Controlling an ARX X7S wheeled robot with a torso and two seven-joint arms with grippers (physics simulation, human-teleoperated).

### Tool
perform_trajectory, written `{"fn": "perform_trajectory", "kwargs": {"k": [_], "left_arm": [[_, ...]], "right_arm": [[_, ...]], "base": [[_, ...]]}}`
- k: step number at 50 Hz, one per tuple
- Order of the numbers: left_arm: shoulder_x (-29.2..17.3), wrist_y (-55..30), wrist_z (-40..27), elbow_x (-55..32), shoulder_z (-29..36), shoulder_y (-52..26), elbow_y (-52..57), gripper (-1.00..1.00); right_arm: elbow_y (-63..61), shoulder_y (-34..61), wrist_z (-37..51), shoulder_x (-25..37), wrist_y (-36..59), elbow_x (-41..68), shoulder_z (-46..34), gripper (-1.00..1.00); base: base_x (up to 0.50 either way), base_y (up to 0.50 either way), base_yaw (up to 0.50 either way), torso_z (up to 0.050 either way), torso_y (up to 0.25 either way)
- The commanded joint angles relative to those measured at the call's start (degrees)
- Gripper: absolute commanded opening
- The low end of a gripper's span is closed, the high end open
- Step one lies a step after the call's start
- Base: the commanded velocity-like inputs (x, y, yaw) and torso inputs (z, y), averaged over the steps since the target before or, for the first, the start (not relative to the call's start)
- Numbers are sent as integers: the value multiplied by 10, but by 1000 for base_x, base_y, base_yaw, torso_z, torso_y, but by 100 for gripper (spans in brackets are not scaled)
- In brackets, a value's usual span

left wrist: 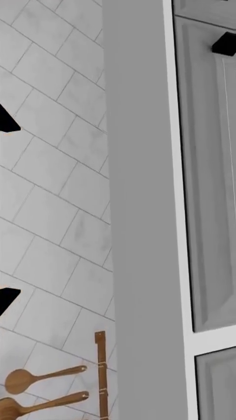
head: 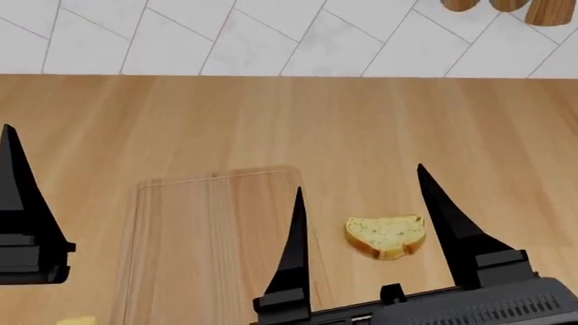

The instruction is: Place the bread and cheese on the cutting board.

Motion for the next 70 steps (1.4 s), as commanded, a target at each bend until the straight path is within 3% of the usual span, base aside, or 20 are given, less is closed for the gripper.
{"fn": "perform_trajectory", "kwargs": {"k": [1,6,9,11,14,18,22,31,36,46,58,70], "left_arm": [[11,-9,8,6,-8,2,-18,100],[9,-7,6,5,-6,1,-21,100],[7,3,5,7,-6,3,-30,100],[6,10,4,11,-1,5,-37,100],[5,7,2,11,-2,3,-31,100],[3,2,-1,6,-9,-2,-28,100],[4,-10,-1,-3,-16,-24,-25,100],[3,17,6,-15,-16,-43,-83,100],[15,80,7,-35,-29,-7,-115,100],[20,35,-16,-43,-25,-7,-44,100],[26,0,-40,-34,-27,-85,-96,100],[23,-37,-52,-42,-26,-103,-66,100]], "right_arm": [[41,-5,-26,-10,-37,10,14,100],[30,13,-18,-12,13,27,23,100],[-3,56,-1,9,109,18,20,100],[-9,108,-12,18,183,38,32,100],[-4,267,-64,49,361,91,50,100],[77,372,-113,87,402,113,36,100],[170,460,-155,135,382,109,-19,100],[342,595,-286,178,294,127,-86,100],[475,710,-407,197,265,116,-205,100],[728,841,-606,170,193,85,-367,100],[1070,899,-754,67,-12,18,-486,100],[1151,896,-813,32,-50,-4,-533,100]], "base": [[438,-254,0,0,0],[157,-76,0,0,0],[0,0,0,0,0],[0,0,0,0,0],[0,0,0,0,0],[0,0,0,0,0],[0,0,0,0,0],[0,0,0,0,0],[0,0,0,0,0],[0,0,0,0,0],[0,0,0,0,0],[0,0,0,0,0]]}}
